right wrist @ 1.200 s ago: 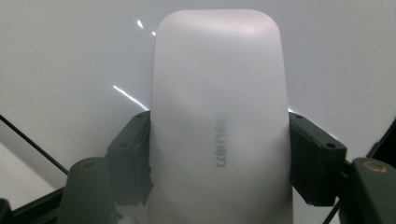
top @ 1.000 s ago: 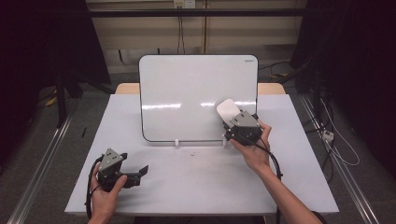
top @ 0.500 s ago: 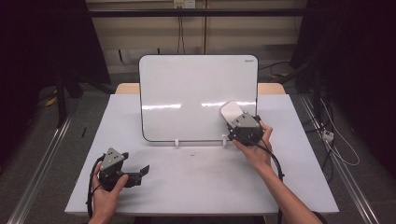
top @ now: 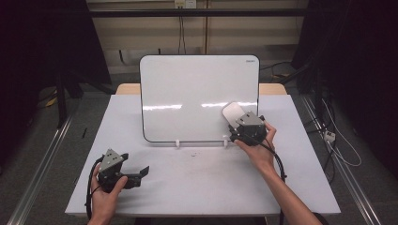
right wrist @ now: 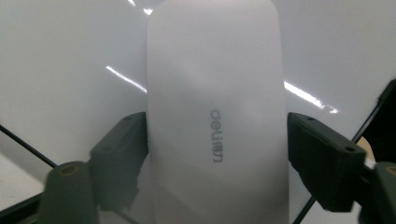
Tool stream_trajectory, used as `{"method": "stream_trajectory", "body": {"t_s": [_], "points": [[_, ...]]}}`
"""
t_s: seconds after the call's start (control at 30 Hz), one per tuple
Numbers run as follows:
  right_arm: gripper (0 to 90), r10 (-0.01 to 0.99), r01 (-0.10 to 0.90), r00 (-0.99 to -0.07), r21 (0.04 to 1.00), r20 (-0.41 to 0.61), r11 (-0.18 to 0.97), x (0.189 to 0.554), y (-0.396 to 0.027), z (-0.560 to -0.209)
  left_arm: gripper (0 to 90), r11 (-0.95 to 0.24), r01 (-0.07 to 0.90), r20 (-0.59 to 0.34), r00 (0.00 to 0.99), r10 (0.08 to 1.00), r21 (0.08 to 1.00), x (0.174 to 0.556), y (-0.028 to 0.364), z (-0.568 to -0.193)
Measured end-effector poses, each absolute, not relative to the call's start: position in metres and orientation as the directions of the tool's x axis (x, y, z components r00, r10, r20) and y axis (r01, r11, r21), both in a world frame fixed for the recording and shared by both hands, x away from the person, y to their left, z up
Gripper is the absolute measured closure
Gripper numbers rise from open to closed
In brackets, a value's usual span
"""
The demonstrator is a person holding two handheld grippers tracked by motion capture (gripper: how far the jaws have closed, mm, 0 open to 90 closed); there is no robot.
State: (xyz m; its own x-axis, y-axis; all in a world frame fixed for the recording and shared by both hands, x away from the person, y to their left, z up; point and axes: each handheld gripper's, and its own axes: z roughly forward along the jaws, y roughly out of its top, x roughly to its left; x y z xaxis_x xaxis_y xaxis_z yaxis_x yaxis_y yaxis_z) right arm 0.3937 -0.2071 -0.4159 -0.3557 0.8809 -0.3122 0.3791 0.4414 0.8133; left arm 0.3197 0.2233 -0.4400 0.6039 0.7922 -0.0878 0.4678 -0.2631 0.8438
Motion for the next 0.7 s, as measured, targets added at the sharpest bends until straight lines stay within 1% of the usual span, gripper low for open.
{"method": "stream_trajectory", "body": {"t_s": [0.1,0.2,0.4,0.5,0.6,0.7], "points": [[11.1,0.892,0.388,-0.363,0.827,-0.268,0.407,0.391,-0.212,-0.412,5.5,-0.259,0.466,-0.088,0.601,0.794,0.846,0.32,0.223,-0.439],[7.8,0.904,0.394,-0.377,0.848,-0.203,0.355,0.386,-0.217,-0.409,5.5,-0.256,0.465,-0.088,0.598,0.796,0.848,0.321,0.222,-0.439],[6.1,0.913,0.415,-0.388,0.86,-0.127,0.296,0.375,-0.229,-0.41,5.5,-0.256,0.461,-0.087,0.601,0.794,0.85,0.325,0.22,-0.439],[6.1,0.916,0.424,-0.384,0.859,-0.117,0.288,0.368,-0.235,-0.41,5.8,-0.26,0.464,-0.078,0.592,0.802,0.847,0.326,0.22,-0.44],[6.7,0.919,0.445,-0.389,0.86,-0.066,0.25,0.363,-0.241,-0.411,5.8,-0.254,0.459,-0.072,0.582,0.81,0.852,0.326,0.221,-0.439],[7.7,0.921,0.455,-0.385,0.857,-0.056,0.242,0.358,-0.246,-0.412,5.7,-0.245,0.455,-0.075,0.579,0.812,0.856,0.325,0.222,-0.438]]}}
